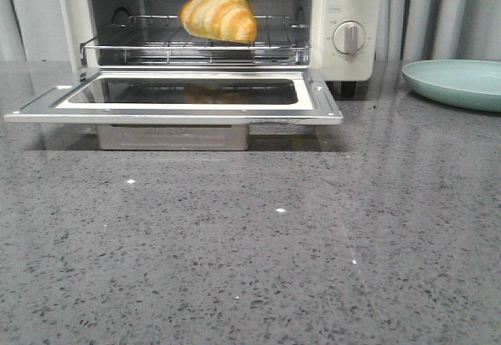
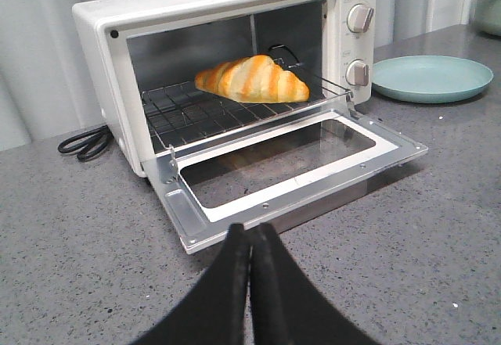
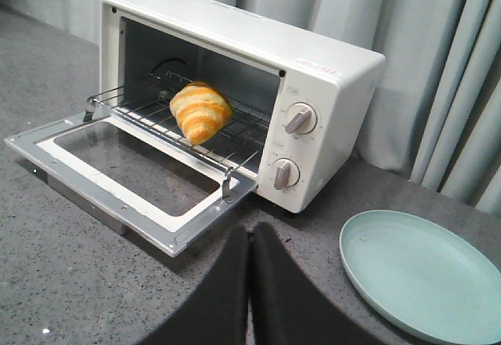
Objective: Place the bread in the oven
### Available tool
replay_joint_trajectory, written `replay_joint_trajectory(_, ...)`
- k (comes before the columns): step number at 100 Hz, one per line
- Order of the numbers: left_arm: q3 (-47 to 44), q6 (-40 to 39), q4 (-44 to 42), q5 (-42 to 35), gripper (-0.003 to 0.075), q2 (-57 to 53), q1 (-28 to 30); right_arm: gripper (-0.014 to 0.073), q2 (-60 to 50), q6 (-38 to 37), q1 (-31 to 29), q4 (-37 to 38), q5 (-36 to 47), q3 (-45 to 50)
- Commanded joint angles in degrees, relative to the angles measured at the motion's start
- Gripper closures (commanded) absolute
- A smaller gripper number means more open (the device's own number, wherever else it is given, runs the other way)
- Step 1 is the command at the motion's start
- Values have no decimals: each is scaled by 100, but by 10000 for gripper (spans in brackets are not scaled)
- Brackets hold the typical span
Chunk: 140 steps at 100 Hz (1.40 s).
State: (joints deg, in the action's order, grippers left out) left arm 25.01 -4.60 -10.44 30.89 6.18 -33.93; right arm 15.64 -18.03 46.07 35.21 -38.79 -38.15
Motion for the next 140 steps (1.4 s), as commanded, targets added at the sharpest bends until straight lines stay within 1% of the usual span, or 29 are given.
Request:
replay_joint_trajectory(1, 142, -48, 31, -448, 741, 74, -8, 641, 47, 12, -13, 237, 275, -117)
replay_joint_trajectory(55, 142, -48, 31, -467, 741, 74, -8, 641, 47, 12, -13, 237, 275, -117)
replay_joint_trajectory(65, 19, -48, 126, -494, 741, 74, -8, 641, 47, 12, -13, 237, 275, -117)
replay_joint_trajectory(78, -160, -48, 43, -441, 741, 35, -8, 641, 47, 12, -13, 237, 275, -117)
replay_joint_trajectory(83, -247, -37, -61, -501, 741, -42, 13, 641, 47, 12, -13, 237, 275, -117)
replay_joint_trajectory(88, -357, 56, -50, -776, 741, -126, 58, 641, 47, 12, -13, 237, 275, -117)
replay_joint_trajectory(92, -469, 210, 76, -1215, 741, -190, 134, 641, 47, 12, -13, 237, 275, -117)
replay_joint_trajectory(102, -909, 1081, 765, -2435, 741, -284, 427, 641, 47, 12, -13, 237, 275, -117)
replay_joint_trajectory(105, -1036, 1199, 921, -2771, 741, -287, 581, 641, 47, 12, -13, 237, 275, -117)
replay_joint_trajectory(112, -1351, 1199, 1140, -3196, 741, -287, 960, 641, 47, 12, -13, 237, 275, -117)
replay_joint_trajectory(120, -1672, 1119, 1408, -3342, 741, -287, 1435, 641, 47, 12, -13, 237, 275, -117)
replay_joint_trajectory(131, -2037, 788, 1408, -3342, 741, -287, 2103, 641, 47, 12, -13, 237, 275, -117)
replay_joint_trajectory(140, -2244, 699, 1419, -3342, 741, -345, 2481, 641, 47, 12, -13, 237, 275, -117)
